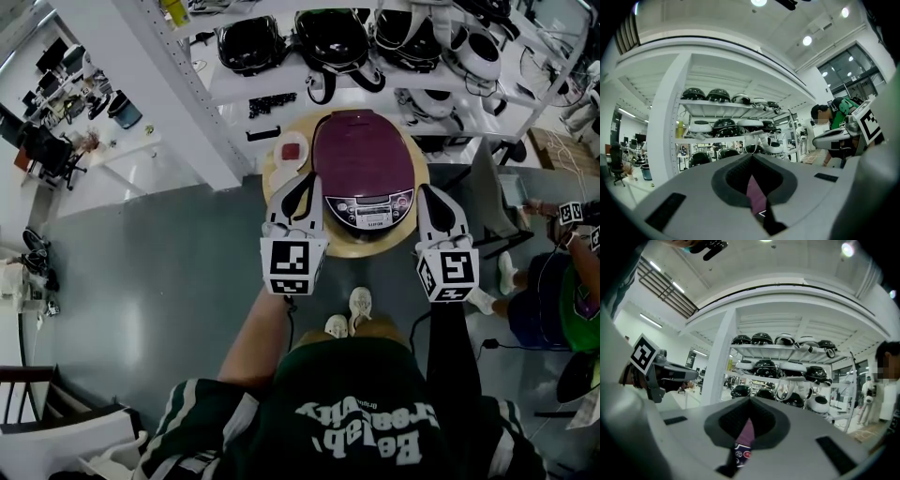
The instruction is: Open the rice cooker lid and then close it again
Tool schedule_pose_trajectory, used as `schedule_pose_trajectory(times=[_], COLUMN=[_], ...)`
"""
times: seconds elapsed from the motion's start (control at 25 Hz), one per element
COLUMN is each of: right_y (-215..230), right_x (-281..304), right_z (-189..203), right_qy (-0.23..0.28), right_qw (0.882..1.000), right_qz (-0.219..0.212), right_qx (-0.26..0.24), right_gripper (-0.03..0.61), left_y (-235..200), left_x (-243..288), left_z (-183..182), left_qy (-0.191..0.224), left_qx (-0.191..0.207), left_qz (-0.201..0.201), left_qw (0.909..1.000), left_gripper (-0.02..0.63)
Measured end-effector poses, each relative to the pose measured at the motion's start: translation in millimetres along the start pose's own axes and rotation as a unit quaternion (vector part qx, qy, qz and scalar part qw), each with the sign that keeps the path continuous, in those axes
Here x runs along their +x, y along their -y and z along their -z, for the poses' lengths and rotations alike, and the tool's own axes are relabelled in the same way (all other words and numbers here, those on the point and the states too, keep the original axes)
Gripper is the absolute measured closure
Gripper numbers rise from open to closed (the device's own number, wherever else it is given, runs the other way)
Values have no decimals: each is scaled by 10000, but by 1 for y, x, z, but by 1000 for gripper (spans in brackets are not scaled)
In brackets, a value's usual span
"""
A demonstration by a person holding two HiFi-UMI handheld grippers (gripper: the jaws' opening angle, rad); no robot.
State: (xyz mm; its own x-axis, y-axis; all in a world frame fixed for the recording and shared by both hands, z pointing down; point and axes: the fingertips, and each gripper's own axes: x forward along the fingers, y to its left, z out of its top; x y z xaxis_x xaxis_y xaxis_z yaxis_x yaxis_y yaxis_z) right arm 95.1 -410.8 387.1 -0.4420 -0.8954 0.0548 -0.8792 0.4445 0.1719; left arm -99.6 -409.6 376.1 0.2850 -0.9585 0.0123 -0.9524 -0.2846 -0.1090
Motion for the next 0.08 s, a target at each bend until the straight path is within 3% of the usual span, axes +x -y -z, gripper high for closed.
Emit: schedule_pose_trajectory(times=[0.08], right_y=[-1], right_x=[-2], right_z=[0], right_qy=[-8], right_qw=[10000], right_qz=[-13], right_qx=[9], right_gripper=[575], left_y=[1], left_x=[-2], left_z=[0], left_qy=[-25], left_qx=[9], left_qz=[0], left_qw=[10000], left_gripper=[614])
